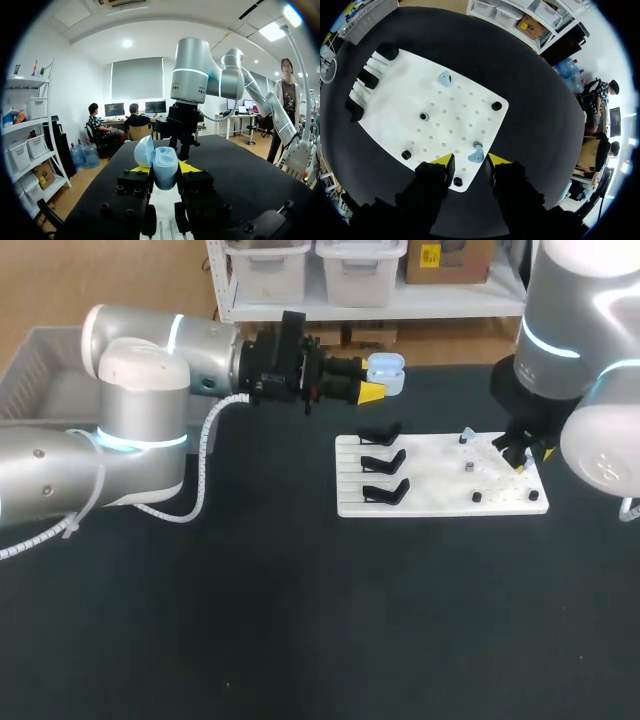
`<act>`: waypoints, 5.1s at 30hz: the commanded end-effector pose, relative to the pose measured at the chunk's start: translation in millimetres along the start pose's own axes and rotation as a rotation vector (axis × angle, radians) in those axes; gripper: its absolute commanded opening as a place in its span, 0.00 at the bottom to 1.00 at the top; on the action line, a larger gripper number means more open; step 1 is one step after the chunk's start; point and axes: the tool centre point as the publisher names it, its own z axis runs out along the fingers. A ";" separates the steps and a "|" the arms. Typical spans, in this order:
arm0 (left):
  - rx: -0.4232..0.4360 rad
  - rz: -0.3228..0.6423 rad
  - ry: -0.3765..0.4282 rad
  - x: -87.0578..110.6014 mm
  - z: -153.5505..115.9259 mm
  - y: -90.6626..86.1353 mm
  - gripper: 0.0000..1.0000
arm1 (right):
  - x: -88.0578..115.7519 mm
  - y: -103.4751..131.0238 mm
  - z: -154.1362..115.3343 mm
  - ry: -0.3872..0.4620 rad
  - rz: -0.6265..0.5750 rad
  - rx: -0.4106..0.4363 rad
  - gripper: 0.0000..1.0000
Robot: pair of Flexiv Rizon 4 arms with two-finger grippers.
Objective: Pick up each earbud case from the left stands, insert the matching earbuds, close the lid, and place the case in the box.
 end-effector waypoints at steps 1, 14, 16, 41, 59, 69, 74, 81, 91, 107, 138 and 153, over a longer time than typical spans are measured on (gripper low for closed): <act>-0.005 0.003 -0.003 0.7 -0.2 -1.7 0.00 | 0.1 0.2 2.4 -0.004 0.004 0.007 0.40; -0.005 0.003 -0.003 0.7 -0.2 -1.7 0.00 | -3.4 -1.9 5.7 -0.006 0.009 0.017 0.35; -0.005 0.003 -0.003 0.7 -0.2 -1.7 0.00 | -3.4 -2.2 6.6 -0.005 0.009 0.017 0.35; -0.005 0.003 -0.003 0.7 -0.2 -1.7 0.00 | -3.9 -5.0 11.2 -0.003 0.011 0.033 0.11; -0.005 0.003 -0.003 0.7 -0.2 -1.7 0.00 | -0.4 5.9 -42.5 -0.048 0.042 0.046 0.00; -0.005 0.003 -0.003 0.7 -0.2 -1.7 0.00 | -20.3 29.6 -102.1 -0.038 0.140 0.076 0.00; -0.005 0.003 -0.003 0.7 -0.2 -1.7 0.00 | -34.5 38.6 -123.7 -0.021 0.310 0.025 0.00; -0.005 0.003 -0.003 0.7 -0.2 -1.7 0.00 | -39.1 60.0 -134.0 0.003 0.432 -0.056 0.00; -0.005 0.003 -0.003 0.7 -0.2 -1.7 0.00 | -39.1 71.5 -140.0 -0.038 0.488 -0.086 0.00; -0.005 0.003 -0.003 0.7 -0.2 -1.7 0.00 | -53.2 76.6 -143.8 -0.042 0.581 -0.091 0.00; -0.019 0.014 -0.031 8.2 13.7 -29.8 0.00 | -81.5 98.1 -184.5 0.037 0.952 -0.138 0.00; -0.002 0.029 -0.035 5.4 16.4 -31.7 0.00 | -85.9 111.3 -181.8 0.050 0.955 -0.127 0.00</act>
